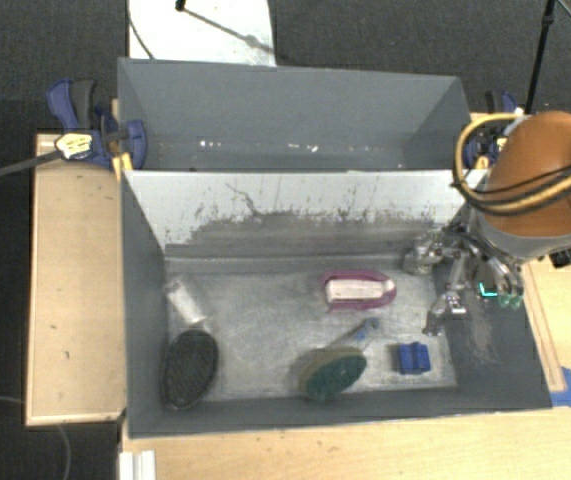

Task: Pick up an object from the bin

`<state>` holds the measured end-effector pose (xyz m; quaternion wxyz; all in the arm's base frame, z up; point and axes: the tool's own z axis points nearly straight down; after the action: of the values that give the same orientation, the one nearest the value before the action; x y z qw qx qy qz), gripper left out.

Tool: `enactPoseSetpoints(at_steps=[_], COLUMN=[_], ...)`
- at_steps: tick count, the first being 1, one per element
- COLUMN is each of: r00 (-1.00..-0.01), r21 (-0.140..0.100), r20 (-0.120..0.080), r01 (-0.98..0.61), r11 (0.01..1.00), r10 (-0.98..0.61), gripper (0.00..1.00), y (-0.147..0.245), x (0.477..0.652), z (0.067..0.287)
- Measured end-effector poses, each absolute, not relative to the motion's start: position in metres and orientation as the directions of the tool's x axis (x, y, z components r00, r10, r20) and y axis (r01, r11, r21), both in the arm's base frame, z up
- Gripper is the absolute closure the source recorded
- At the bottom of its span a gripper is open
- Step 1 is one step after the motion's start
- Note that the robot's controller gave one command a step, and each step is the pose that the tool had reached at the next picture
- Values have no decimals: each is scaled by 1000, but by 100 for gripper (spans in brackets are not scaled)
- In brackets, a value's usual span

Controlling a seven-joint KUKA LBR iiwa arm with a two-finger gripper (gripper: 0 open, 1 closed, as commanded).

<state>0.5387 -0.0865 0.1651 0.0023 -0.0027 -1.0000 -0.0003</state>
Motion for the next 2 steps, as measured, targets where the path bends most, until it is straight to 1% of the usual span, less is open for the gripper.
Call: enactPoseSetpoints(at_steps=[1, 2], r00=[-1000, -1000], r21=[0, -2], r20=[-7, -14], r01=[-20, -20], r11=[1000, 1000], r10=[-20, -20], gripper=[0, 100], y=[-32, -34], x=[573, 575], z=[70, 75])
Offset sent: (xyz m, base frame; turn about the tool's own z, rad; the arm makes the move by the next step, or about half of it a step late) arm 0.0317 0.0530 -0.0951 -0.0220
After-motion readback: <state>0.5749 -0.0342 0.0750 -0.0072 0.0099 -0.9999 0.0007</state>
